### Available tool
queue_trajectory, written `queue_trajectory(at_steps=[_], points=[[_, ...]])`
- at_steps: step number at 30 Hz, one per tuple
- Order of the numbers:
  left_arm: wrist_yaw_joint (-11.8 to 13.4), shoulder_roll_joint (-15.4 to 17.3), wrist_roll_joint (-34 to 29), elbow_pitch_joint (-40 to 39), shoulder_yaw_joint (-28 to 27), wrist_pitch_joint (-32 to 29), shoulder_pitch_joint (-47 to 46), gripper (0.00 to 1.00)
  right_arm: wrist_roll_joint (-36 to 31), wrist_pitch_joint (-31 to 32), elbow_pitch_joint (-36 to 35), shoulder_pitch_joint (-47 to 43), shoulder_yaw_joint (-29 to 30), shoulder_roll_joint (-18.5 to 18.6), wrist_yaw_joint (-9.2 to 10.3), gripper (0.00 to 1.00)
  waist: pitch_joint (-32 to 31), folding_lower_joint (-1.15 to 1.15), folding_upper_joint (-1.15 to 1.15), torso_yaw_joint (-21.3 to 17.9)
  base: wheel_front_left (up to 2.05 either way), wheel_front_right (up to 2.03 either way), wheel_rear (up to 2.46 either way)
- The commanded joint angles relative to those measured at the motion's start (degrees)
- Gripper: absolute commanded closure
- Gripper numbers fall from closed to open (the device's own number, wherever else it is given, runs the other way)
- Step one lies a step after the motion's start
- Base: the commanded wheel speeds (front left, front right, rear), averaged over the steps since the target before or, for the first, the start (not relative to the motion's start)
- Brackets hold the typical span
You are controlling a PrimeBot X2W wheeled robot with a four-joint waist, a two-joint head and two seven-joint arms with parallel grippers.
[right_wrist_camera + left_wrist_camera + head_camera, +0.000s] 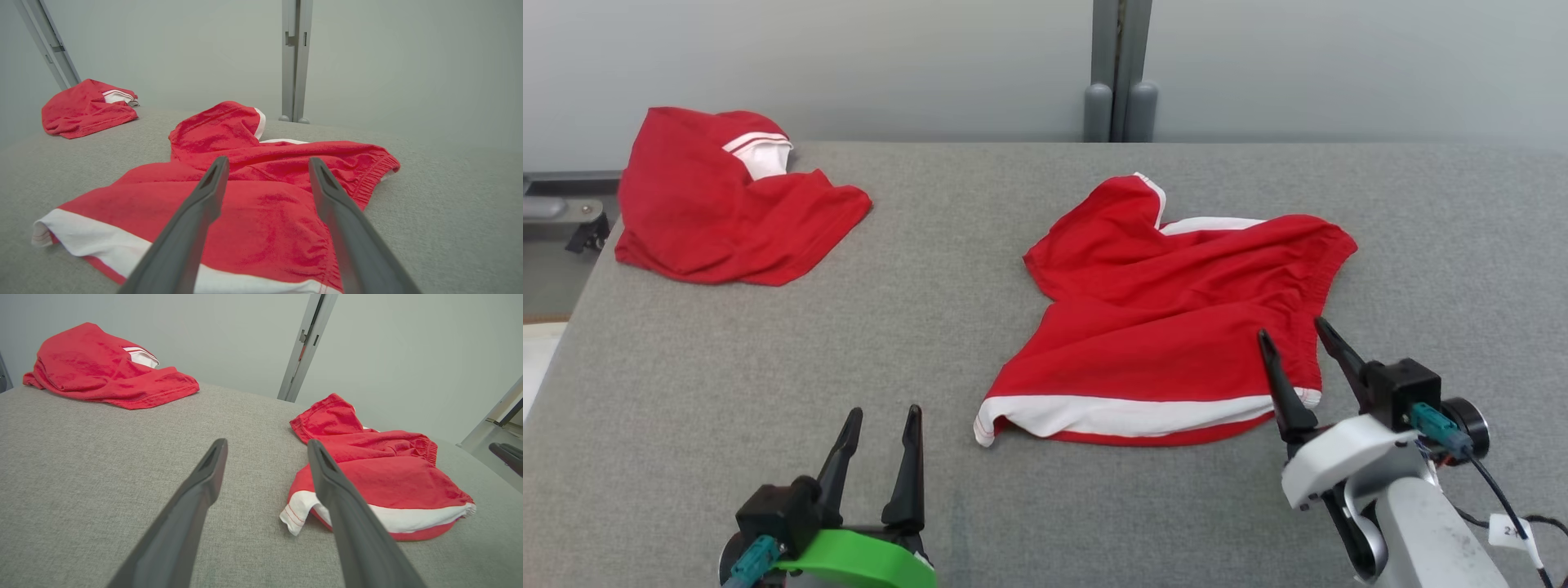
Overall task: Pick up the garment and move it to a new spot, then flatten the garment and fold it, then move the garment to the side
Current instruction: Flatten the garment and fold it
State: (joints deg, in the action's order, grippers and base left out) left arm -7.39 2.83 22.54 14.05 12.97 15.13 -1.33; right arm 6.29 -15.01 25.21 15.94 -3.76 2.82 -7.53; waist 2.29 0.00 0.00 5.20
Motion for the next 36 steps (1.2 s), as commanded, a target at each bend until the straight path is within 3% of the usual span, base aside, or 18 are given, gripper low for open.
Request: queue_trajectory(at_steps=[1,13,36], points=[[-0.15,0.11,-0.44,0.18,-0.40,0.02,1.34,0.00,-0.25,-0.23,-0.72,-2.04,1.15,0.14,0.08,0.00,-1.93,0.00,0.00,-1.41,0.00,0.00,0.00],[0.60,0.11,0.54,0.64,-2.77,0.03,4.96,0.00,3.88,-0.19,-3.95,-10.37,3.67,0.17,0.08,0.00,-3.53,0.00,0.00,-3.15,0.00,0.00,0.00],[0.31,0.11,-0.50,1.04,-3.73,0.03,5.28,0.00,3.17,-0.19,-4.95,-10.17,4.48,0.16,0.08,0.00,-3.51,0.00,0.00,-2.87,0.00,0.00,0.00]])
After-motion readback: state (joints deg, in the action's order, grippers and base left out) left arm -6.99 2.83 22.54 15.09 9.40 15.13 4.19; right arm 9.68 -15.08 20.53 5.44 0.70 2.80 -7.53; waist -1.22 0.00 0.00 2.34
